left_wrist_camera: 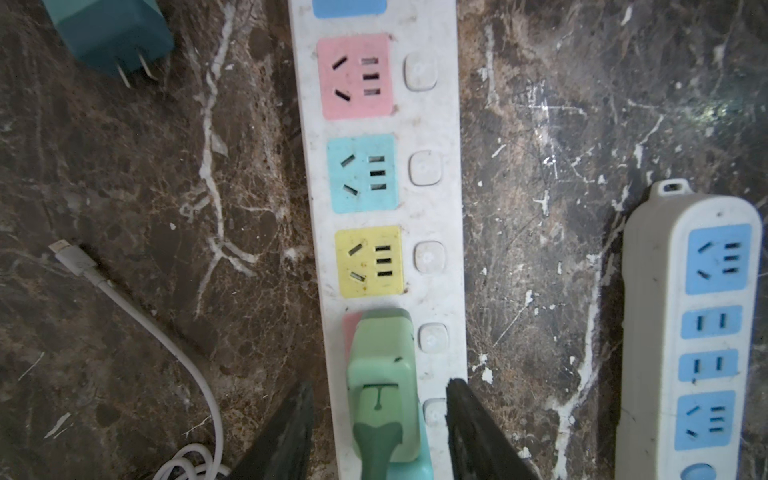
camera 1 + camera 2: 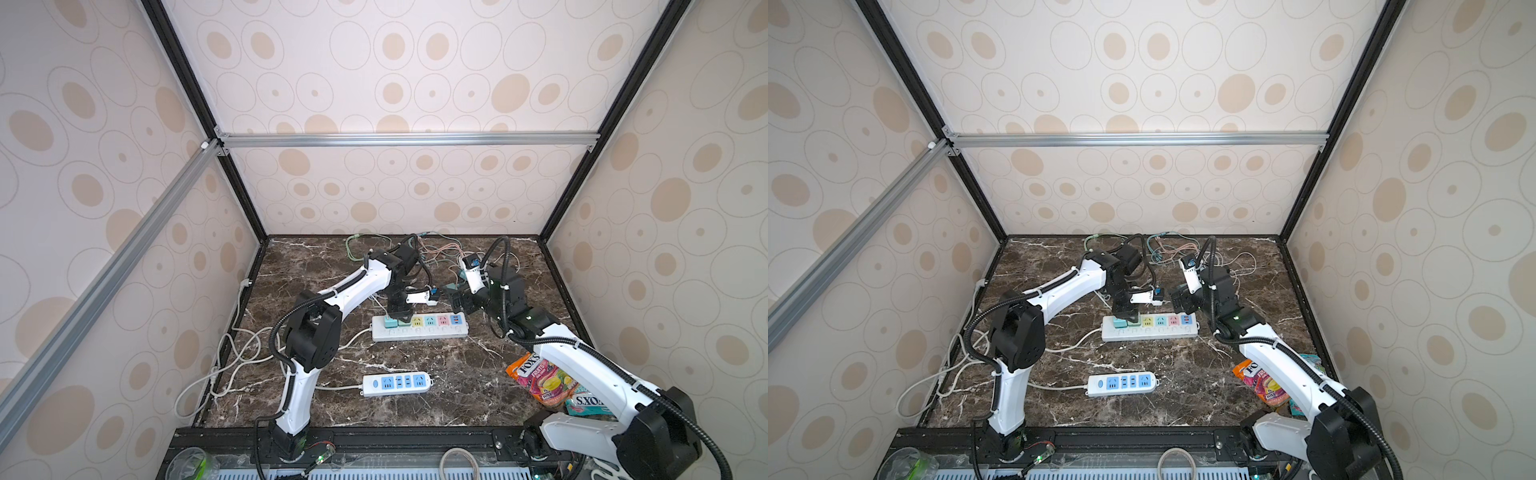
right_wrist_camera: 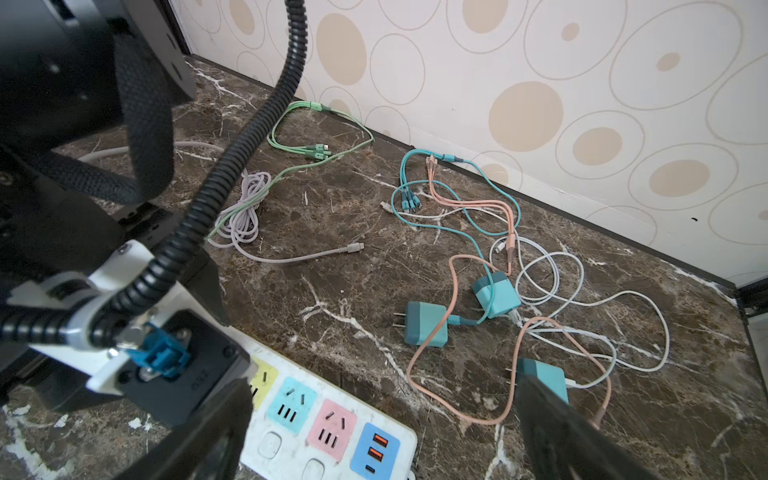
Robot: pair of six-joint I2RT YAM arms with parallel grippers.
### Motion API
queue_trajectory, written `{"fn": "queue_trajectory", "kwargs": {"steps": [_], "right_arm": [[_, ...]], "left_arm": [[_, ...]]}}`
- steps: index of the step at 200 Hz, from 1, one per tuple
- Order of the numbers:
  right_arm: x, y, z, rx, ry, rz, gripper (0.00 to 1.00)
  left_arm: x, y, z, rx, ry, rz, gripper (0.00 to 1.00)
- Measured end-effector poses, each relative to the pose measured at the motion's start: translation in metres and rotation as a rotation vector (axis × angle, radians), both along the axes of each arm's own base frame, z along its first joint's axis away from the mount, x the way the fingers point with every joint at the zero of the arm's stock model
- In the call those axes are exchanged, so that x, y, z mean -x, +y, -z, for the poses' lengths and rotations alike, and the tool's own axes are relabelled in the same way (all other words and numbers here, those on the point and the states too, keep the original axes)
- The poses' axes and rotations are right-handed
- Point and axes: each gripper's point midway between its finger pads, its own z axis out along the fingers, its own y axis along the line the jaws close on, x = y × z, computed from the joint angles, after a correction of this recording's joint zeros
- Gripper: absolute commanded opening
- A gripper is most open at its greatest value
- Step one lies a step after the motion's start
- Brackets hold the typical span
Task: Insert the plug
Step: 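Press the light green charger down into the pink socket with the left gripper, then open the left gripper and lift it off the plugged charger while right arm rises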
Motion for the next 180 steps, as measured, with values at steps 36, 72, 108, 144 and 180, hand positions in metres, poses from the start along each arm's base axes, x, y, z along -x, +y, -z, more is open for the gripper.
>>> {"fn": "queue_trajectory", "kwargs": {"steps": [36,72,108,144,180], "right_arm": [[0.0,0.0,0.0,0.0,0.0,0.001,1.0],[0.0,-0.001,0.0,0.003,0.0,0.005,1.0],[-0.001,-0.002,0.0,0.006,-0.001,0.011,1.0],[-0.001,-0.003,0.001,0.008,0.001,0.014,1.0],[0.0,-0.003,0.002,0.01,0.003,0.014,1.0]], "left_arm": [[0.006,0.004,0.009,-0.017,0.023,0.002,0.32],[0.006,0.003,0.011,-0.009,0.024,-0.003,0.19],[0.007,0.003,0.012,0.002,0.02,-0.004,0.0],[0.01,0.004,0.015,0.02,0.021,-0.026,0.0],[0.012,0.005,0.018,0.056,0.002,-0.058,0.0]]}}
